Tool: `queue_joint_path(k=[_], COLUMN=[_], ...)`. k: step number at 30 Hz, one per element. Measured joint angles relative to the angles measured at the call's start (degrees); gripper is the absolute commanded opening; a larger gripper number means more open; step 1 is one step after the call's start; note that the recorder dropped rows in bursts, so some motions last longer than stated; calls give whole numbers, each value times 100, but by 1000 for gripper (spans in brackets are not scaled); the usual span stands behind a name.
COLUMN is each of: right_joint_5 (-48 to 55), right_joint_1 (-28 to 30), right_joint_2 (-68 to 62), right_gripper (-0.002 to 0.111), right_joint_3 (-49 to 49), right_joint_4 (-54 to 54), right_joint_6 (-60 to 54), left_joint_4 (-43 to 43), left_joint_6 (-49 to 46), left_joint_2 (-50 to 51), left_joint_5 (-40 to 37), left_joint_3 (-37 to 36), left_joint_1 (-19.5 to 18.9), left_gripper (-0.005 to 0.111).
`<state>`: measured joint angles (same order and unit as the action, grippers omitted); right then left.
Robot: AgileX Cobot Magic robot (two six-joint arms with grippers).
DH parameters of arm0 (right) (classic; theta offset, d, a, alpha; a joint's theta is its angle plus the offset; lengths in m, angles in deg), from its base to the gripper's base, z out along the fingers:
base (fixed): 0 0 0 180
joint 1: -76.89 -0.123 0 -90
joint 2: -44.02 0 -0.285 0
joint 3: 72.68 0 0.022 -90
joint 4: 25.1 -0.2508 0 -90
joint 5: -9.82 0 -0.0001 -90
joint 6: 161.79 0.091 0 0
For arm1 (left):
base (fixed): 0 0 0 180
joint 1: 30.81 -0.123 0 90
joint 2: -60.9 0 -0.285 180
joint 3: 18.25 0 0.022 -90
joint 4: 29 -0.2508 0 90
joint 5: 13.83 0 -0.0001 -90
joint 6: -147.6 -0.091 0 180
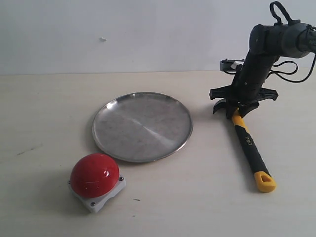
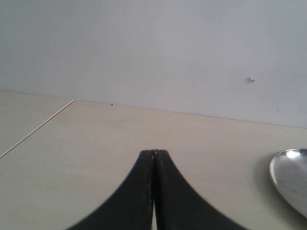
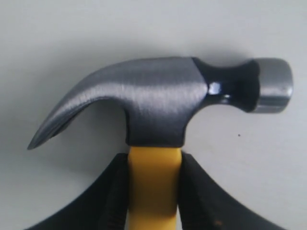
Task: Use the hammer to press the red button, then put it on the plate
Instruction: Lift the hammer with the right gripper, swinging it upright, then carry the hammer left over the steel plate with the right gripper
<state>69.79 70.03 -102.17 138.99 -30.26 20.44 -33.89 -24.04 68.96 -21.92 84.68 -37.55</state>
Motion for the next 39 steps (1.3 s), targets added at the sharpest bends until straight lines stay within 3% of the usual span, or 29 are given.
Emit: queue_joint_path(k=[11,22,27,33,39], right_joint_5=[309,-232,-639,-804,-851], right_joint_1=[13,107,107,73,-575], right_joint_2=[698,2177,2940,4065,4724], right_gripper=[0,0,0,0,0], right_joint_3=[-250,-1924,-2879,-4594,-5653], right_joint_4=[-558,-1571,-2776,-6041,-8097], right_joint_6=[-768,-1586,-2443,-4977,-6538], left_joint_4=[0,0,0,0,0], left_joint_6=[0,0,0,0,0], left_joint_2=[0,0,0,0,0], left_joint_5=[0,0,0,0,0], left_joint_3=[0,0,0,0,0], left_joint_1=[0,0,0,0,0], left_gripper=[0,0,0,0,0])
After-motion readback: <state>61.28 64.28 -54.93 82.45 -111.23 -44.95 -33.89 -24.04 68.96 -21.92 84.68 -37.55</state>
